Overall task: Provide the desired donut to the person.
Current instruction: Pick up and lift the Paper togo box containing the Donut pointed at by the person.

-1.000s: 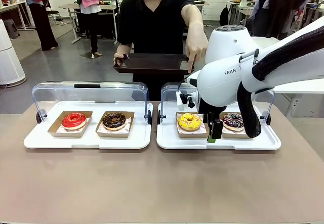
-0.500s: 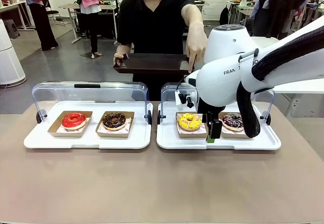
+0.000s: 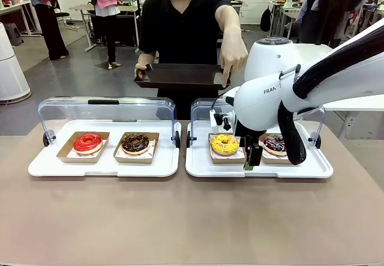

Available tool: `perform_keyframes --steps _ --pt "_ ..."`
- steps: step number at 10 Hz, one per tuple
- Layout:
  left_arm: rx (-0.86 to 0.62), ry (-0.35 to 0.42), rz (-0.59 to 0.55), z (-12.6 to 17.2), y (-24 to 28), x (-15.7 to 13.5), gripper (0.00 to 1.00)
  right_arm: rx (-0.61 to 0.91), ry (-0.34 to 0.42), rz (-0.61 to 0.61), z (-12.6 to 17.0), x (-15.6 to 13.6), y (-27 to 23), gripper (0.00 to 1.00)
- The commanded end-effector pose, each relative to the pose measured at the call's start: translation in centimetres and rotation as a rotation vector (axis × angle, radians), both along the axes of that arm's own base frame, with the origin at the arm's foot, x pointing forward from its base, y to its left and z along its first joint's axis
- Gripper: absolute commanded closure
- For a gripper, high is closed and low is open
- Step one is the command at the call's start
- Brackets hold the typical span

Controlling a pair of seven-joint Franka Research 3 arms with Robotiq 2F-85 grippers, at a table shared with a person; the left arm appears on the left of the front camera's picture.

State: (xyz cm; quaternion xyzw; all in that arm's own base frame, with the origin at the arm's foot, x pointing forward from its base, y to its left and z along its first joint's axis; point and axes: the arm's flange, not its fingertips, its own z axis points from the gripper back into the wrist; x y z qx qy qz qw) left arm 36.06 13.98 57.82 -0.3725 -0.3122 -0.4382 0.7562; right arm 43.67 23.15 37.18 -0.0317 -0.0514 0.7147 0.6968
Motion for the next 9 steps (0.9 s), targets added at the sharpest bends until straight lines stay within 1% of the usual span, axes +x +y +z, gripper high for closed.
perform_keyframes --steps 1,2,3,5,7,9 --pt "-0.006 -0.002 -0.004 0.2 0.2 -0.1 0.00 0.044 0.000 0.026 -0.7 1.2 -0.3 0.00" --pt "-0.006 -0.002 -0.004 0.2 0.2 -0.1 0.00 0.037 0.021 0.022 -1.0 1.8 -0.6 0.00" --pt "-0.006 -0.002 -0.004 0.2 0.2 -0.1 0.00 0.042 0.023 0.012 -1.3 2.4 -0.9 0.00" --pt "-0.006 -0.002 -0.004 0.2 0.2 -0.1 0.00 0.042 0.026 0.001 -1.9 2.9 -1.6 0.00" --pt "-0.006 -0.002 -0.004 0.2 0.2 -0.1 0.00 0.064 0.028 0.011 -2.5 3.4 -2.1 0.00" --pt "-0.006 -0.002 -0.004 0.2 0.2 -0.1 0.00 0.081 0.015 0.031 -2.9 3.8 -2.2 0.00"
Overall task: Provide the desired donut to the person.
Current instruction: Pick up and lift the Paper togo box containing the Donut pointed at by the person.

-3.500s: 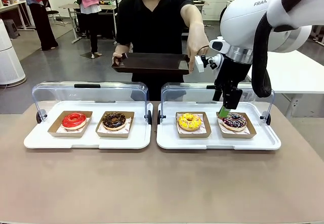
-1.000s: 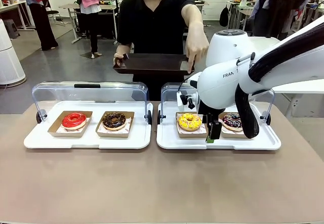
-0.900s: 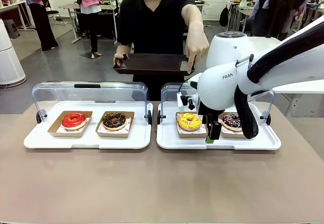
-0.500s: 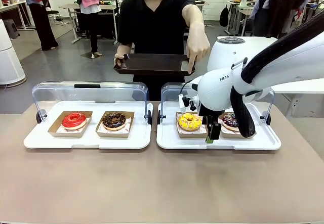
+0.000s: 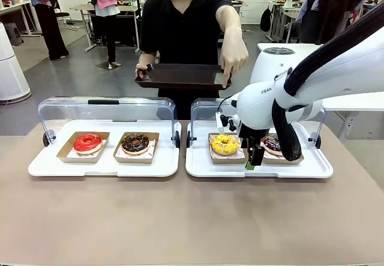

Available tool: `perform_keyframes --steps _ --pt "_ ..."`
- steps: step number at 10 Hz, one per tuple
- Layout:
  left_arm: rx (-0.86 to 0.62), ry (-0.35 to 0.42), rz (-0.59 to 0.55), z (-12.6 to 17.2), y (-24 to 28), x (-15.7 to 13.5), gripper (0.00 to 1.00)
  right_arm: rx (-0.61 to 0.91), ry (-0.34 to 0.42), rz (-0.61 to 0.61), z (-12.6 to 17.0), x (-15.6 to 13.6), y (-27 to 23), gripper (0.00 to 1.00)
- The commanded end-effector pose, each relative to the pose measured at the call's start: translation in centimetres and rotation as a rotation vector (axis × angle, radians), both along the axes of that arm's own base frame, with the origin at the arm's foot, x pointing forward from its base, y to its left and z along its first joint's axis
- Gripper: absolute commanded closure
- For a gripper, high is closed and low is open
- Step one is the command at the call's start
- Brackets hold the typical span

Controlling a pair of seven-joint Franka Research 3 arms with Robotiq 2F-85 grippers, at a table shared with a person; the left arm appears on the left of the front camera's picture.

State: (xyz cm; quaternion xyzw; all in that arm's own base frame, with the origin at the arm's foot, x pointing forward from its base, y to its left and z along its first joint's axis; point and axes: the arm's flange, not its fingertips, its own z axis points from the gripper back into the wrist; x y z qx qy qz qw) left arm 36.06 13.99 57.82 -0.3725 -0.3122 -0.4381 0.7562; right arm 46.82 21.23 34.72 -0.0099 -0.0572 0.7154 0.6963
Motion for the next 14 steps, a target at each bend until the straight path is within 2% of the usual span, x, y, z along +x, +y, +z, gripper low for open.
perform_keyframes --steps 1,14 --pt "-0.006 -0.002 -0.004 0.2 0.2 -0.1 0.00 0.055 -0.020 0.035 -0.6 0.8 -0.2 0.00" --pt "-0.006 -0.002 -0.004 0.2 0.2 -0.1 0.00 0.028 0.019 0.015 -2.7 2.2 0.3 0.00"
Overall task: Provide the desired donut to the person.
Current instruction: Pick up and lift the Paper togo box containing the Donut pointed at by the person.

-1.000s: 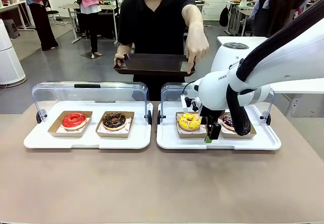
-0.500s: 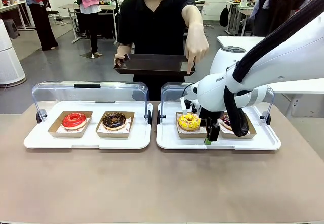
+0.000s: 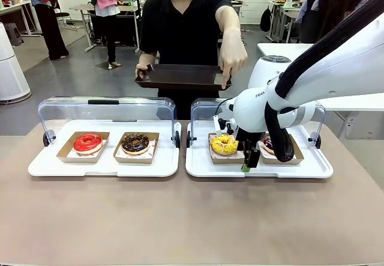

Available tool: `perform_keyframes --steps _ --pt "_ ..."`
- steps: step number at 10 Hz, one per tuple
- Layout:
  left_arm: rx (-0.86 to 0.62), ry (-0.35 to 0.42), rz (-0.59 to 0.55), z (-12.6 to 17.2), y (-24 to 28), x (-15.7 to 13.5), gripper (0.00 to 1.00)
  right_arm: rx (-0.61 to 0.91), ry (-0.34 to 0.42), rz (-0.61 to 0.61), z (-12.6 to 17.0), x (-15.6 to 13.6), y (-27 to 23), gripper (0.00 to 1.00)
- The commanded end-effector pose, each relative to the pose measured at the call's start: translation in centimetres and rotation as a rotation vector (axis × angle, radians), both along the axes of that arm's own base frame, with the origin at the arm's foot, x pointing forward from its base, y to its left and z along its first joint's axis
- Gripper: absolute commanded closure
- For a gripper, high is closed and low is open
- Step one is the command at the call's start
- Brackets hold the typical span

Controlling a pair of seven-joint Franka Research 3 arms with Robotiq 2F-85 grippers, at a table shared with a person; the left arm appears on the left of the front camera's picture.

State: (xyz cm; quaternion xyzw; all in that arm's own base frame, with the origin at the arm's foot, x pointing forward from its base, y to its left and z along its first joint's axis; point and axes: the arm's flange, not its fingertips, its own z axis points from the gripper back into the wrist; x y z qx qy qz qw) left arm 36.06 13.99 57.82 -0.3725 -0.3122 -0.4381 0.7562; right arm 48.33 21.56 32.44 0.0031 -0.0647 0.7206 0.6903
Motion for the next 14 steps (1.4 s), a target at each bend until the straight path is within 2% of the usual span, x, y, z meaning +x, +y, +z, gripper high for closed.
perform_keyframes --steps 1,3,4,5,6,7,9,10,11,12,14 --pt "-0.006 -0.002 -0.004 0.23 0.20 -0.10 0.00 -0.003 0.017 -0.006 -0.43 0.90 0.05 0.00" --pt "-0.006 -0.002 -0.004 0.23 0.20 -0.10 0.00 -0.002 0.024 -0.012 -0.43 1.26 0.13 0.00" --pt "-0.006 -0.002 -0.004 0.23 0.20 -0.10 0.00 0.001 0.025 -0.014 -0.50 1.37 0.06 0.08" --pt "-0.006 -0.002 -0.004 0.23 0.20 -0.10 0.00 0.005 0.024 -0.017 -0.45 1.42 0.01 0.59" --pt "-0.006 -0.002 -0.004 0.23 0.20 -0.10 0.00 0.007 0.020 -0.021 -0.47 1.50 -0.01 0.67" --pt "-0.006 -0.002 -0.004 0.23 0.20 -0.10 0.00 0.006 0.019 -0.021 -0.51 1.53 -0.02 1.00" --pt "-0.006 -0.002 -0.004 0.23 0.20 -0.10 0.00 0.008 0.017 -0.019 -0.61 1.62 0.01 1.00" --pt "-0.006 -0.002 -0.004 0.23 0.20 -0.10 0.00 0.008 0.017 -0.017 -0.67 1.60 0.04 0.86" --pt "-0.006 -0.002 -0.004 0.23 0.20 -0.10 0.00 0.008 0.016 -0.014 -0.69 1.57 0.05 0.96" --pt "-0.006 -0.002 -0.004 0.23 0.20 -0.10 0.00 0.007 0.017 -0.015 -0.72 1.57 0.03 1.00" --pt "-0.006 -0.002 -0.004 0.23 0.20 -0.10 0.00 0.010 0.022 -0.013 -0.72 1.51 0.02 1.00"
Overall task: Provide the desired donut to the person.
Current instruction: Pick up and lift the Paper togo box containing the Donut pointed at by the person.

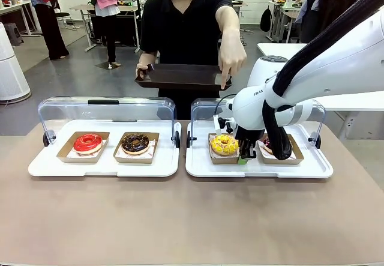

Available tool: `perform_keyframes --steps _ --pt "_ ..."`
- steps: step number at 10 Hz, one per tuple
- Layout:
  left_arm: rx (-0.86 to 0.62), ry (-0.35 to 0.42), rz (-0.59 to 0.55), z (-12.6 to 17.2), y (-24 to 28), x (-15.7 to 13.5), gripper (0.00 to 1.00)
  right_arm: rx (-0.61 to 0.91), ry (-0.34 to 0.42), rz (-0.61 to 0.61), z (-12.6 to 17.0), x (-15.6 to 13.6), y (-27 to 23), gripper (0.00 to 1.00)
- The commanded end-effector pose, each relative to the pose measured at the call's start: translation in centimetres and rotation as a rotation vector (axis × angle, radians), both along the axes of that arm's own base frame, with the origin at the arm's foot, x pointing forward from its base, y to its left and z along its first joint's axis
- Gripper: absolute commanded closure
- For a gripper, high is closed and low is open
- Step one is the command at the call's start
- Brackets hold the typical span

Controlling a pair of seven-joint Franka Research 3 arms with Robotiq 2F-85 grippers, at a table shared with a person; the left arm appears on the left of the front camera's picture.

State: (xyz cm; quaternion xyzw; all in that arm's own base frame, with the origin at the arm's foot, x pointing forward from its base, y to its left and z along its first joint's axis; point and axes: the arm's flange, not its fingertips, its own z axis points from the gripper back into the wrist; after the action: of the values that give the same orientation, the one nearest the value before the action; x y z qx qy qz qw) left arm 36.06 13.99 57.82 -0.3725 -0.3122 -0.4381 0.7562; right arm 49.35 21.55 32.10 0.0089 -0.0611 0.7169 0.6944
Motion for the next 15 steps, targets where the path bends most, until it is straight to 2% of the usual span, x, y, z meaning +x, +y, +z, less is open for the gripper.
perform_keyframes --steps 1,4,6,9,10,12,13,15 --pt "-0.006 -0.002 -0.004 0.2 0.2 -0.1 0.00 0.005 0.009 0.000 -0.3 0.4 0.1 1.00" --pt "-0.006 -0.002 -0.004 0.2 0.2 -0.1 0.00 -0.011 0.018 0.003 1.9 -1.1 1.1 1.00" --pt "-0.006 -0.002 -0.004 0.2 0.2 -0.1 0.00 -0.058 0.084 -0.100 7.2 -4.2 3.1 1.00" --pt "-0.006 -0.002 -0.004 0.2 0.2 -0.1 0.00 -0.070 0.089 -0.086 16.4 -9.9 5.1 1.00" --pt "-0.006 -0.002 -0.004 0.2 0.2 -0.1 0.00 -0.071 0.046 -0.080 19.1 -11.0 5.5 1.00" --pt "-0.006 -0.002 -0.004 0.2 0.2 -0.1 0.00 -0.077 -0.014 -0.061 24.8 -12.1 6.7 1.00" --pt "-0.006 -0.002 -0.004 0.2 0.2 -0.1 0.00 -0.085 -0.017 -0.049 26.7 -12.0 7.2 1.00" --pt "-0.006 -0.002 -0.004 0.2 0.2 -0.1 0.00 -0.099 0.003 -0.040 27.4 -10.7 7.9 1.00"
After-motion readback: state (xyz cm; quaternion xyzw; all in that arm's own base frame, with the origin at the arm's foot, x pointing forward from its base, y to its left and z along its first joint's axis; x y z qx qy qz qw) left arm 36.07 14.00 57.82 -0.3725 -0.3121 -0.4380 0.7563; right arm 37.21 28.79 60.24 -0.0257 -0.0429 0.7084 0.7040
